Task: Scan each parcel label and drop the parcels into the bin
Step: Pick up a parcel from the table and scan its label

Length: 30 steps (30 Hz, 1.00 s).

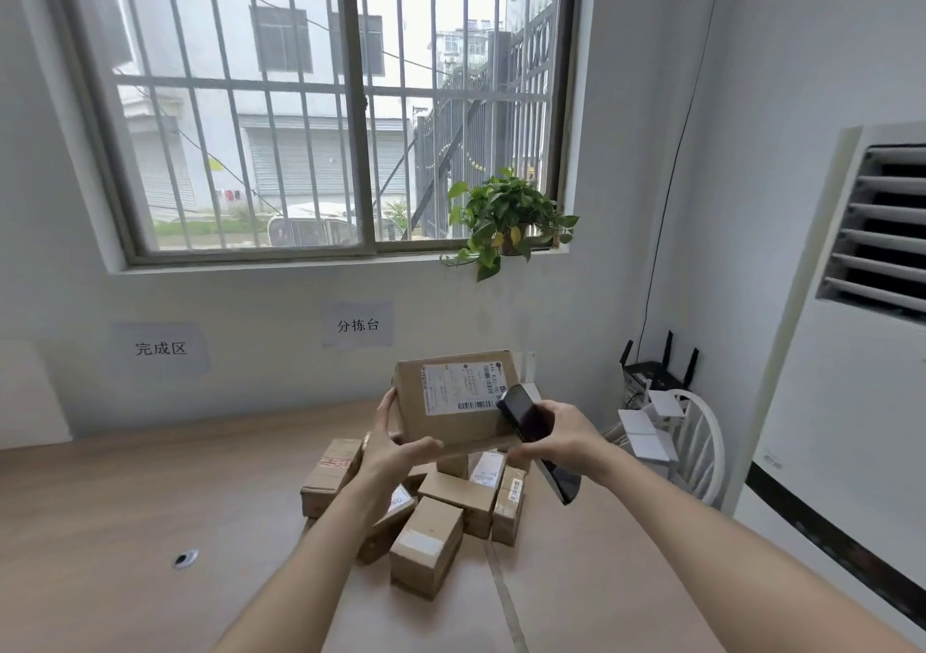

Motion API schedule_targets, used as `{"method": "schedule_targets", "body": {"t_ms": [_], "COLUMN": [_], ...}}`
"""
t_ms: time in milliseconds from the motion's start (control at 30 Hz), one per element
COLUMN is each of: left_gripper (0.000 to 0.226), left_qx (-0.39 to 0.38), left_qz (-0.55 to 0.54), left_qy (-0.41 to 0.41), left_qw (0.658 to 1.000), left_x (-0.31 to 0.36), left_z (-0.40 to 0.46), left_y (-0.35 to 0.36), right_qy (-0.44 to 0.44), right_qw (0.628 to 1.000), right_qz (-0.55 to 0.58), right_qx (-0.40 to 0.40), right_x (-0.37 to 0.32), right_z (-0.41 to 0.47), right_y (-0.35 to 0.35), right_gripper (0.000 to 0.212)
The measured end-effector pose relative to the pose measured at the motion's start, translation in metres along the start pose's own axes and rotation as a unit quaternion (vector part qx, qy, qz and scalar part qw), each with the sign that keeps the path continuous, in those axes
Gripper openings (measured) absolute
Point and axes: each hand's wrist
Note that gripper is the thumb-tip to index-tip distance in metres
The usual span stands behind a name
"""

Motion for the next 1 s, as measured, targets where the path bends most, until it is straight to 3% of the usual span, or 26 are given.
{"method": "schedule_targets", "body": {"t_ms": [100,233,433,633,1000], "left_gripper": [0.113,0.091,0.081,0.080,0.084], "left_qx": [-0.004,0.025,0.072,0.101,0.156], "left_qz": [0.005,-0.025,0.020,0.057,0.105], "left_qy": [0.016,0.032,0.072,0.093,0.067], "left_qw": [1.000,0.999,0.995,0.989,0.980], "left_x": [0.002,0.004,0.005,0.009,0.007], "left_z": [-0.004,-0.006,-0.005,0.000,0.001], "left_y": [0.000,0.001,-0.003,-0.010,-0.045], "right_qy": [-0.003,-0.013,-0.034,-0.044,-0.083], "right_qw": [1.000,0.998,0.991,0.975,0.959], "right_qz": [-0.021,-0.060,-0.128,-0.207,-0.255], "right_qx": [-0.003,-0.010,0.000,0.068,0.094], "right_x": [-0.005,-0.009,-0.026,-0.047,-0.063], "right_z": [0.001,0.003,0.003,0.006,0.015], "right_y": [-0.003,-0.005,-0.002,-0.008,-0.036], "right_gripper": [0.063,0.063,0.080,0.071,0.070]}}
Point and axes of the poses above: each hand's wrist, its own z-axis towards the middle knuckle, its own y-axis out of the palm, x = y × z, and after that the axes turned 1 degree about z, right-handed
